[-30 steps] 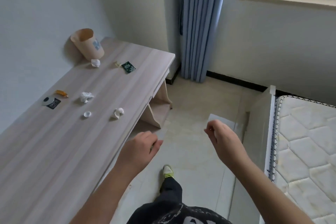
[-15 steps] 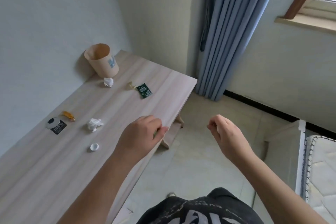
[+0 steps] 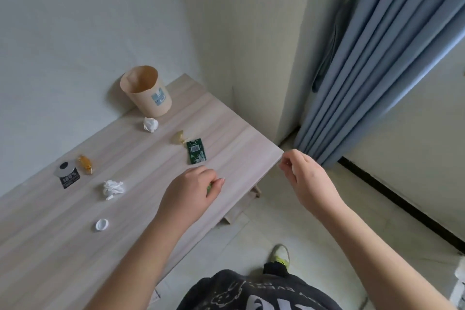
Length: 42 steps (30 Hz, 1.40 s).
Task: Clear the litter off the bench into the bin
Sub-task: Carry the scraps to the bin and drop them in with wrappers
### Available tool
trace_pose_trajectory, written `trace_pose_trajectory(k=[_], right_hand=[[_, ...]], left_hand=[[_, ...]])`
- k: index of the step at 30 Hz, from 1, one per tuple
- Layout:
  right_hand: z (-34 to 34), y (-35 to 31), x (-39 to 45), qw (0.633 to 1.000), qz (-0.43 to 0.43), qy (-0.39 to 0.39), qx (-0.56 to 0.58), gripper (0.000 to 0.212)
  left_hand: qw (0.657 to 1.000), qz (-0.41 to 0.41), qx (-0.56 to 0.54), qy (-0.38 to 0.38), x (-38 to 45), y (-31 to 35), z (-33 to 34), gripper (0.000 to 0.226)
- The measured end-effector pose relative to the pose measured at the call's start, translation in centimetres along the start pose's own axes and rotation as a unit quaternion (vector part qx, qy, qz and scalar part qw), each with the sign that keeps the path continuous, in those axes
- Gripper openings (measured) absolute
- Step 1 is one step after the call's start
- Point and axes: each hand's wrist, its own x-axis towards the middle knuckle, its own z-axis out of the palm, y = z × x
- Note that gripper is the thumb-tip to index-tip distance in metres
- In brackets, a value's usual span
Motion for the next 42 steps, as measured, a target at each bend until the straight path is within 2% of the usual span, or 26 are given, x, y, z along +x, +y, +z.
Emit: trace_pose_trajectory(k=[8,17,25,31,36,38,42], right_hand=[[1.2,0.9,10.1,0.993,-0.102,-0.038,0.038,0.014],[6.8,-5.9,20.1,0.967,-0.229,-0.093,0.069,0.013],[11.9,-13.6,28.1,0.948,-0.287,-0.132,0.037,0.012],[16.4,-17.5,35.1,0.937,-0.315,-0.146,0.041,0.010],[22.1,-19.6,42.5,0.938,-0.300,-0.175,0.015,0.008],[24.4,-20.0,44.9,0.936,-0.288,-0.204,-0.009,0.003],[27.8,-20.4,47.8,0.918,-0.266,-0.290,-0.044,0.013]], left_hand=[[0.988,-0.128,0.039,0.075,3.6,-0.2,-0.6,0.028],[0.961,-0.226,0.058,0.150,5.4,-7.4,-2.8,0.026],[0.950,-0.243,0.056,0.186,7.7,-16.1,-5.1,0.027],[0.945,-0.254,0.036,0.203,11.5,-21.6,-6.6,0.030],[0.937,-0.301,0.021,0.176,15.1,-25.4,-6.0,0.028],[0.927,-0.326,0.010,0.184,16.4,-26.4,-5.4,0.034],[0.909,-0.373,0.001,0.183,18.5,-27.8,-4.1,0.043]])
